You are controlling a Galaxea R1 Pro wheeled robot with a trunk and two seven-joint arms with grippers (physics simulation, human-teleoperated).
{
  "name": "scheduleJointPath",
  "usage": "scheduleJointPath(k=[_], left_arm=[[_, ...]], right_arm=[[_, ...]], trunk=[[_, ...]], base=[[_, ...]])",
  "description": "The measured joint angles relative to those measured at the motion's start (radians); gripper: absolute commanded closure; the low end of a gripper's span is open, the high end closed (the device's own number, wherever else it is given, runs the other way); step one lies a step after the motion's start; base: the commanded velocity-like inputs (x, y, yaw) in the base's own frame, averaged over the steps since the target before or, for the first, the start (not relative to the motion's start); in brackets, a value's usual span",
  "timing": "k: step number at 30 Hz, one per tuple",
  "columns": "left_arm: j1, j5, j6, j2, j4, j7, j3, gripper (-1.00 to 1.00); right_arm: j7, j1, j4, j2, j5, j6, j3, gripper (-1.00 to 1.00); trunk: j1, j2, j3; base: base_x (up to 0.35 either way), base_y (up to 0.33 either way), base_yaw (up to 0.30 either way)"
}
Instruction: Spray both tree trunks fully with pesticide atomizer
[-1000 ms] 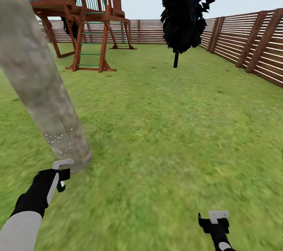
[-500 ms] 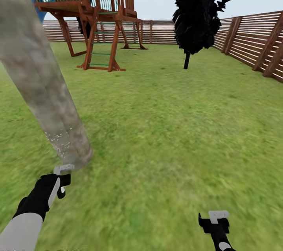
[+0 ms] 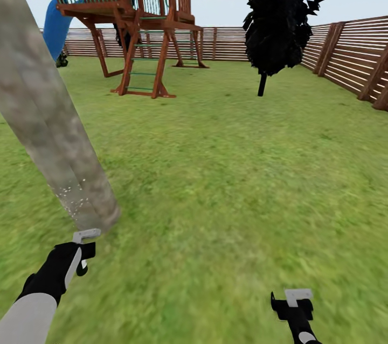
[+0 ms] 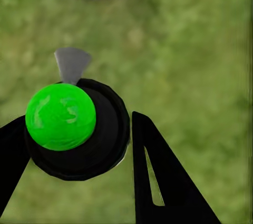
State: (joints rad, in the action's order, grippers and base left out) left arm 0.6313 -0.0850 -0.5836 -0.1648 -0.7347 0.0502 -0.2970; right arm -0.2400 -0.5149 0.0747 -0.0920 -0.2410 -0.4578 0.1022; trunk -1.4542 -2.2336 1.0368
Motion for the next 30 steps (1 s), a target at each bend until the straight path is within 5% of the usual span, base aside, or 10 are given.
scheduleJointPath(k=[22, 30], left_arm=[[0.0, 0.008, 0.038, 0.008, -0.001, 0.033, -0.004, 1.0], [0.0, 0.007, 0.073, 0.011, 0.001, 0.034, -0.002, 1.0]], right_arm=[[0.001, 0.0, 0.0, 0.0, 0.0, 0.0, 0.0, -1.0], [0.002, 0.0, 0.0, 0.0, 0.0, 0.0, 0.0, -1.0]], trunk=[[0.0, 0.0, 0.0], [0.0, 0.0, 0.0]], base=[[0.143, -0.255, 0.275], [0.231, -0.192, 0.028]])
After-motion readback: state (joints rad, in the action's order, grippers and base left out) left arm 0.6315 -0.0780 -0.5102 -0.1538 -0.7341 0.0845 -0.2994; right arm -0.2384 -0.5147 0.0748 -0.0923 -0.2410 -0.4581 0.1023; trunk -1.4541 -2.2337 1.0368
